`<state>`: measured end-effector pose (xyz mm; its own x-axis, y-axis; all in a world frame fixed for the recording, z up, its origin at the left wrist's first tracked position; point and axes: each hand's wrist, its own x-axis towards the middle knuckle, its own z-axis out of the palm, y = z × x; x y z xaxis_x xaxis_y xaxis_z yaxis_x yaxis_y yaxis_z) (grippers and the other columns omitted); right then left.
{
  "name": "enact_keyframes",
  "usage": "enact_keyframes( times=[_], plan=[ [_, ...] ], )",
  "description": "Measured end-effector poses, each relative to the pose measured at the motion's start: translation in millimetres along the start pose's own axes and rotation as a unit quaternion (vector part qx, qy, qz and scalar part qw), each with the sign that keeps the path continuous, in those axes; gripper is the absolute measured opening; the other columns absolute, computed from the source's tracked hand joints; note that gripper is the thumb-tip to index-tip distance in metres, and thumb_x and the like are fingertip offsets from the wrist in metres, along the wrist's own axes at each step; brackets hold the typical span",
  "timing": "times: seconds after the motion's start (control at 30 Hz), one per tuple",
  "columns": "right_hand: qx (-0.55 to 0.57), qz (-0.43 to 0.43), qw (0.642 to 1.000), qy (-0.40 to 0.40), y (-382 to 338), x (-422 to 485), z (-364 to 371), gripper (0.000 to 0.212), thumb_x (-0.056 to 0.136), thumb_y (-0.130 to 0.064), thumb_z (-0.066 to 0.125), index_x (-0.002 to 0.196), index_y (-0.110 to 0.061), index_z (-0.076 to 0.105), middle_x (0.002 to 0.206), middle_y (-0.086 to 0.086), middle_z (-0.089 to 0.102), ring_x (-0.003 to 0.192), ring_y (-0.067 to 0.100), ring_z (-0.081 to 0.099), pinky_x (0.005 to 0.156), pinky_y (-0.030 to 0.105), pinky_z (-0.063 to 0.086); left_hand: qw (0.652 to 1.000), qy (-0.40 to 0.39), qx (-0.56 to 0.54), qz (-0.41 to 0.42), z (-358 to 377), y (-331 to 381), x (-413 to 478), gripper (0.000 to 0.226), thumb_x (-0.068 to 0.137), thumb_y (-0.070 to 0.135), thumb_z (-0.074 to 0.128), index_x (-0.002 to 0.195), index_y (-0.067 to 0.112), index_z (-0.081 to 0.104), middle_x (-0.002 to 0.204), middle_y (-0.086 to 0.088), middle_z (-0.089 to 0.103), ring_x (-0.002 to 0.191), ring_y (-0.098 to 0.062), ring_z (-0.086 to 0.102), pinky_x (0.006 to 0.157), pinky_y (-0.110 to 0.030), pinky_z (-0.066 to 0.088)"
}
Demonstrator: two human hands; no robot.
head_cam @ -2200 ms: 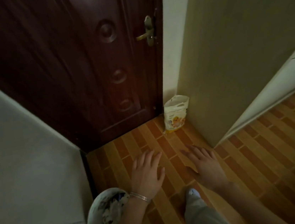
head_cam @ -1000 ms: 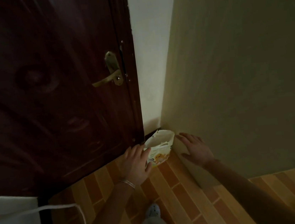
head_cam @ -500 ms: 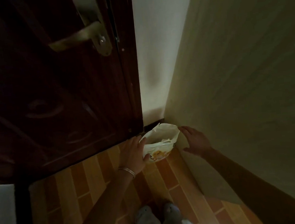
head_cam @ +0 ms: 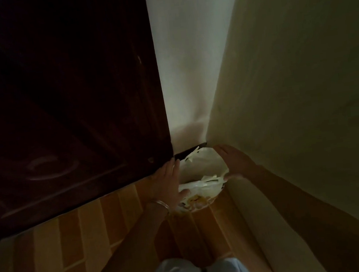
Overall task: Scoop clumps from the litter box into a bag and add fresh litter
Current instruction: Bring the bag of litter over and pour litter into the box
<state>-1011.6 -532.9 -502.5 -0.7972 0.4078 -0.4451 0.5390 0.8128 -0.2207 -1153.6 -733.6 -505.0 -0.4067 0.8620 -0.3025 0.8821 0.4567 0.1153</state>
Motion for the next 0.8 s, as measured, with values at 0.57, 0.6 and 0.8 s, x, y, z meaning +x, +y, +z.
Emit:
enact_keyframes(
  times=[0.57,0.6,0.8],
  plan=[
    [0.01,-0.003,0.997,0.083,-12.6,-34.8,18.3,0.023,0.089,-0.026,0.056,0.108,-0.016,0.062,0.111,0.002,0.061,0.101,0.022,0.057,0.069,0.024,0.032,0.999,-0.029,-0.015,0.0,2.6,0.3,-19.2,0.027,0.093,0.015,0.047,0.119,0.019,0.053,0.116,-0.001,0.058,0.098,-0.023,0.06,0.073,-0.033,0.045],
    [0.03,0.0,0.996,0.087,-16.4,-48.1,11.0,0.024,0.089,-0.026,0.056,0.109,-0.015,0.064,0.111,0.003,0.061,0.102,0.023,0.057,0.07,0.025,0.031,0.999,-0.042,-0.008,0.001,-8.7,3.4,-28.5,0.029,0.093,0.016,0.047,0.122,0.019,0.051,0.119,0.0,0.057,0.1,-0.022,0.059,0.074,-0.032,0.045],
    [0.122,0.038,0.984,0.122,-45.1,-129.8,-49.1,0.02,0.083,-0.029,0.064,0.097,-0.015,0.069,0.097,0.005,0.065,0.09,0.025,0.062,0.069,0.027,0.037,0.999,-0.018,-0.03,0.014,-113.4,24.2,-86.6,0.038,0.079,0.028,0.071,0.113,0.02,0.055,0.111,0.004,0.058,0.097,-0.015,0.059,0.063,-0.023,0.035]
  ],
)
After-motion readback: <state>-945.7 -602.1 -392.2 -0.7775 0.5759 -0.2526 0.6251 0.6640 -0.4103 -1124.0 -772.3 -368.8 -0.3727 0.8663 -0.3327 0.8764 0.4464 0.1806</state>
